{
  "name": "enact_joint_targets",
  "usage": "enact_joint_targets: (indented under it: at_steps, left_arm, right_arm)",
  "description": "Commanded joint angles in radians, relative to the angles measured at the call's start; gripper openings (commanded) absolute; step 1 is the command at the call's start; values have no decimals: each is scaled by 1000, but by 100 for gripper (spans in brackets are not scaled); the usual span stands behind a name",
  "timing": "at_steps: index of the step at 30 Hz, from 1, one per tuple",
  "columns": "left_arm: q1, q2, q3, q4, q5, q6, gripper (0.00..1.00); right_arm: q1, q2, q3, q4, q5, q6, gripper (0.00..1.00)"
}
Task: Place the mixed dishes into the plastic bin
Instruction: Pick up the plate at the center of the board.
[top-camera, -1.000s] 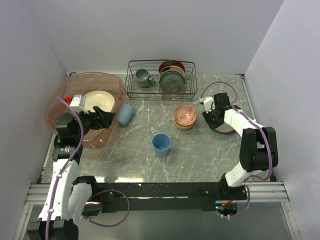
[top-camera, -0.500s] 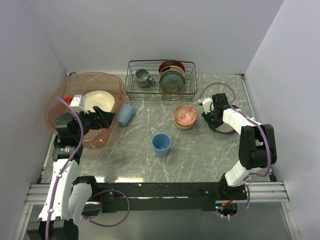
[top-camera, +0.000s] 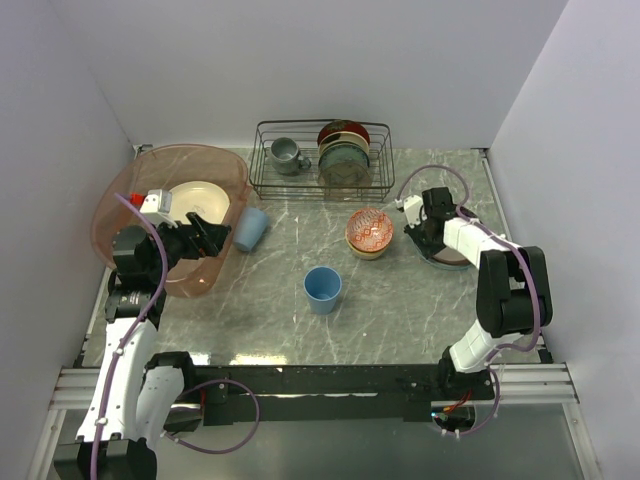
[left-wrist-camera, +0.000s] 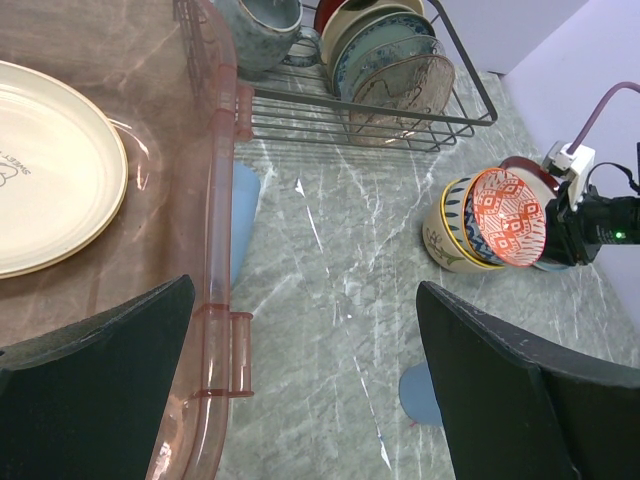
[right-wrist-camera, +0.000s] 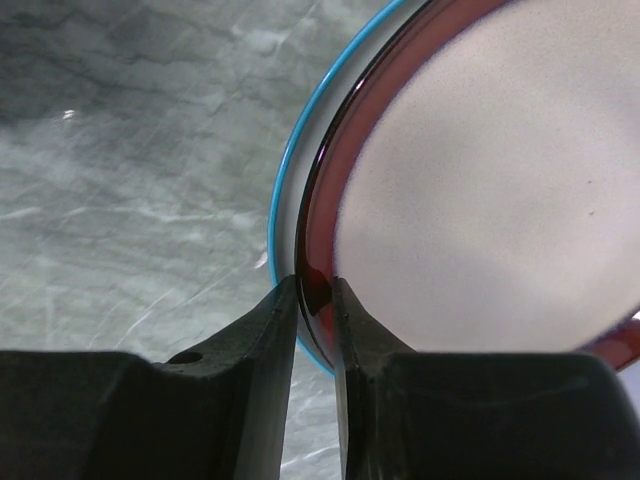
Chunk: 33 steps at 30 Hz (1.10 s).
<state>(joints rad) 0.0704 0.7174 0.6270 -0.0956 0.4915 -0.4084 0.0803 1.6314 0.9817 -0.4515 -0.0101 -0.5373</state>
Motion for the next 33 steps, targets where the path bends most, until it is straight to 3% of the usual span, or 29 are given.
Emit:
enact_joint_targets:
  at_steps: [1, 20, 27, 33]
  left_arm:
    - [-4, -6, 25, 11, -4, 17, 99]
    - [-12, -3, 25, 7, -14, 20, 99]
    - [-15, -1, 23, 11, -2, 16, 99]
    - [-17, 11, 30, 20, 51, -6, 99]
  right_arm:
    - [13, 13, -53, 106, 114, -46, 27]
    - [64, 21, -141, 201, 187, -63, 31]
    - [64, -13, -130, 175, 173, -49, 3]
    - [64, -165, -152, 172, 159, -92, 0]
